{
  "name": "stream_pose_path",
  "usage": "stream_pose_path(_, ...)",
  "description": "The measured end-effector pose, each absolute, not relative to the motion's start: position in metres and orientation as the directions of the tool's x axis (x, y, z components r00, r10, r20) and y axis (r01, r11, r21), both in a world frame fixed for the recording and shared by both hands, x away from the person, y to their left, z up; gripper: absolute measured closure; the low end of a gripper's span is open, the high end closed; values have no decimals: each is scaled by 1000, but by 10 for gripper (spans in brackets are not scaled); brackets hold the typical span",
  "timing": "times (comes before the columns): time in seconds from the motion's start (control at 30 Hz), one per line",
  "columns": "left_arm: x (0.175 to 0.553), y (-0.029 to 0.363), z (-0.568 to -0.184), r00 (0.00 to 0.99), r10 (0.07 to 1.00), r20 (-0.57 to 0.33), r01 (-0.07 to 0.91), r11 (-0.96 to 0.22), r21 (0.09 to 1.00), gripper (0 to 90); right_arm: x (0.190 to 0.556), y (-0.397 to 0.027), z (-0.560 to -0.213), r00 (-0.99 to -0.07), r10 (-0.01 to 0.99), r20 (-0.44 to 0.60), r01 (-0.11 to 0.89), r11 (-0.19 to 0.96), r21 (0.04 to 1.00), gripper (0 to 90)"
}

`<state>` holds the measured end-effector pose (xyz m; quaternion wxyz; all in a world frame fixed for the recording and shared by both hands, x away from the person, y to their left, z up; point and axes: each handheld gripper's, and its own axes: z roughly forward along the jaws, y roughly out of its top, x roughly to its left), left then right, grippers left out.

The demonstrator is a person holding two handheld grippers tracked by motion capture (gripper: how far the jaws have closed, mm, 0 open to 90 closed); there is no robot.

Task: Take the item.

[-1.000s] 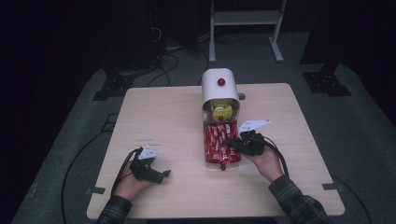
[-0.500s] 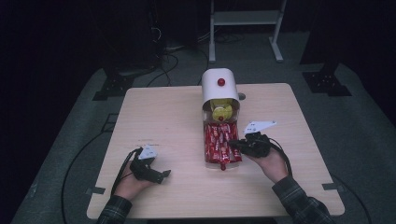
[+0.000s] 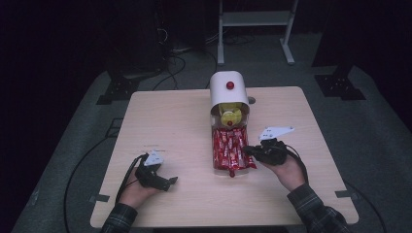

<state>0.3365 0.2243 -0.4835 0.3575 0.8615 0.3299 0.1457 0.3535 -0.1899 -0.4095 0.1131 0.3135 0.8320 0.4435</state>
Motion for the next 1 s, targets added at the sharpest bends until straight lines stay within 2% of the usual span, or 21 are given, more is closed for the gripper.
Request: stream_pose_path(1.0,337,224,-483,740,672,16,464,-527,712,0,349,-219,-408,-750,655,92,440,390,809,864)
